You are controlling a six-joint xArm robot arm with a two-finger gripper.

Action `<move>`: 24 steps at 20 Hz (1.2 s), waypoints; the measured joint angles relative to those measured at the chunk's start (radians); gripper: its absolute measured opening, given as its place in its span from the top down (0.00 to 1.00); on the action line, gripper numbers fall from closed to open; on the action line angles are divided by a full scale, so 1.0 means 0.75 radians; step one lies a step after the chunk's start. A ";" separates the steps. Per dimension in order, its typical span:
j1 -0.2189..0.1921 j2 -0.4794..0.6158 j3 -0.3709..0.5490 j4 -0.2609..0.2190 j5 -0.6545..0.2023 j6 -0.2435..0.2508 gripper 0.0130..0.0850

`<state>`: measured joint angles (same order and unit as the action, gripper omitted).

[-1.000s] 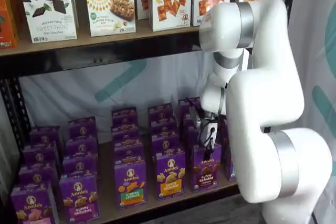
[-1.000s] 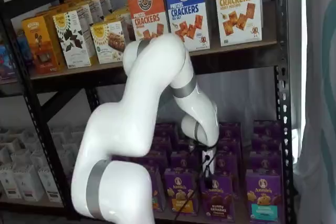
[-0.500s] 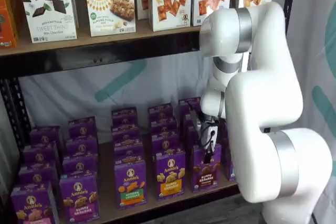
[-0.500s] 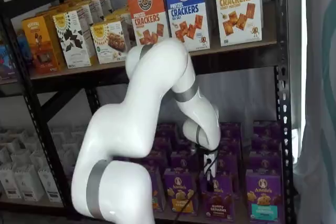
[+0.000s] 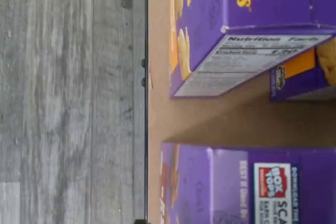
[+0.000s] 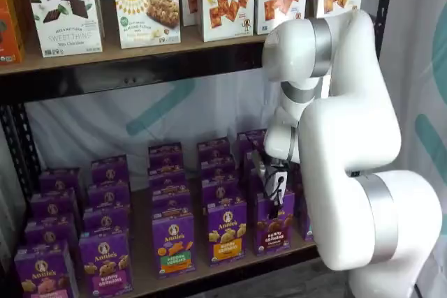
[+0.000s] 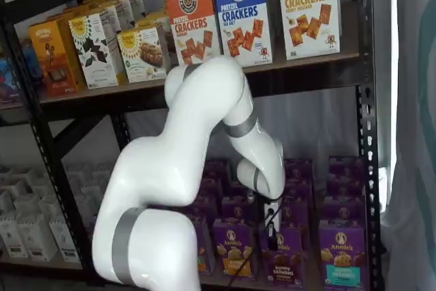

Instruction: Pick up the purple box with a brown patch in the center, on the bottom shelf, the fifth box from the left

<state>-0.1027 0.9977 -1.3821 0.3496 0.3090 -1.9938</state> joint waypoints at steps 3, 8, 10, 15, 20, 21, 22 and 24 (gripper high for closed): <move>0.000 0.005 -0.004 -0.015 -0.005 0.014 0.11; -0.003 0.004 -0.015 -0.062 0.018 0.056 0.22; -0.006 0.002 -0.017 -0.097 0.030 0.086 0.28; -0.010 -0.003 -0.014 -0.185 0.040 0.164 0.33; -0.008 -0.011 -0.003 -0.220 0.040 0.198 0.39; -0.007 -0.013 0.001 -0.224 0.039 0.202 0.39; -0.007 -0.016 0.005 -0.227 0.038 0.205 0.44; -0.005 -0.021 0.014 -0.227 0.034 0.206 0.50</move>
<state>-0.1067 0.9822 -1.3718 0.1792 0.3347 -1.8391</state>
